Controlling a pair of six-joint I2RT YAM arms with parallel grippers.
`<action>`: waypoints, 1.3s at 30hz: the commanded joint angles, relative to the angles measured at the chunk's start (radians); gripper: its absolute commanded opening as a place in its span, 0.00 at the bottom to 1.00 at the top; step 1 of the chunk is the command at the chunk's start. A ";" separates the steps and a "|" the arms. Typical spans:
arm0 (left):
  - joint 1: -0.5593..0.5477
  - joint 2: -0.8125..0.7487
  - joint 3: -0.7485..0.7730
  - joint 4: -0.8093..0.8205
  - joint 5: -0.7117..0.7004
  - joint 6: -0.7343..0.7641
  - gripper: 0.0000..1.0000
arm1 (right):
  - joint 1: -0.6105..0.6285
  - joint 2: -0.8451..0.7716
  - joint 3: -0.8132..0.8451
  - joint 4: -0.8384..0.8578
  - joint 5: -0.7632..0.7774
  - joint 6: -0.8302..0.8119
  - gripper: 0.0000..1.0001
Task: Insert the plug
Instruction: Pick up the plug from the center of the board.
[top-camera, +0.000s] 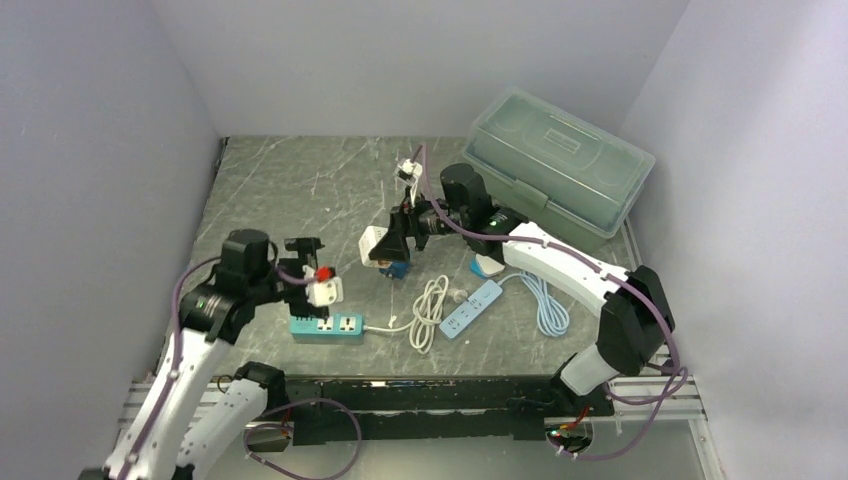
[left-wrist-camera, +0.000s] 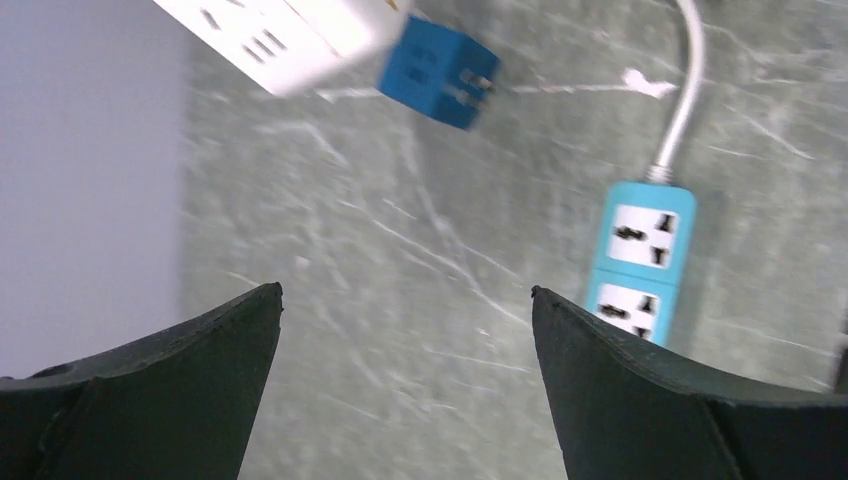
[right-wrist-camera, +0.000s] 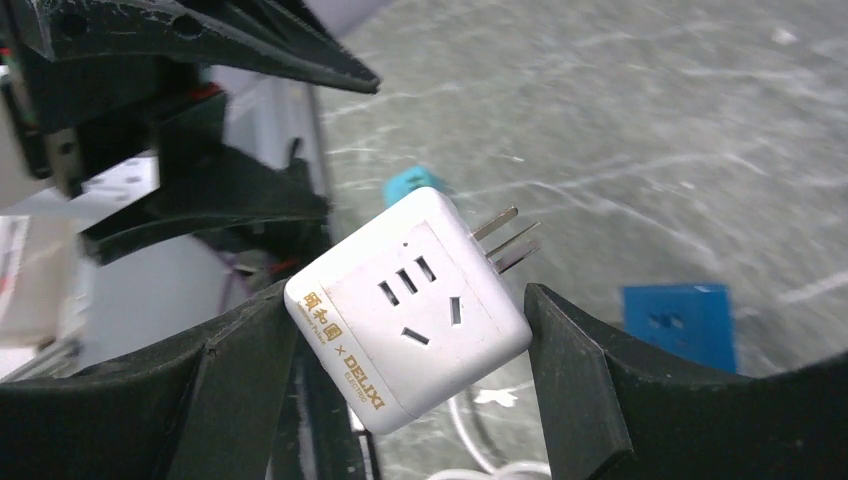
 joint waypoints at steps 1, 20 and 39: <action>-0.001 -0.155 -0.077 0.155 0.119 0.165 1.00 | 0.018 -0.075 -0.011 0.178 -0.255 0.077 0.54; -0.002 -0.235 0.037 -0.030 0.454 0.651 1.00 | 0.157 0.056 0.196 0.032 -0.259 0.038 0.55; -0.002 -0.165 0.067 -0.060 0.441 0.628 0.00 | 0.195 0.042 0.224 -0.040 -0.178 -0.006 0.98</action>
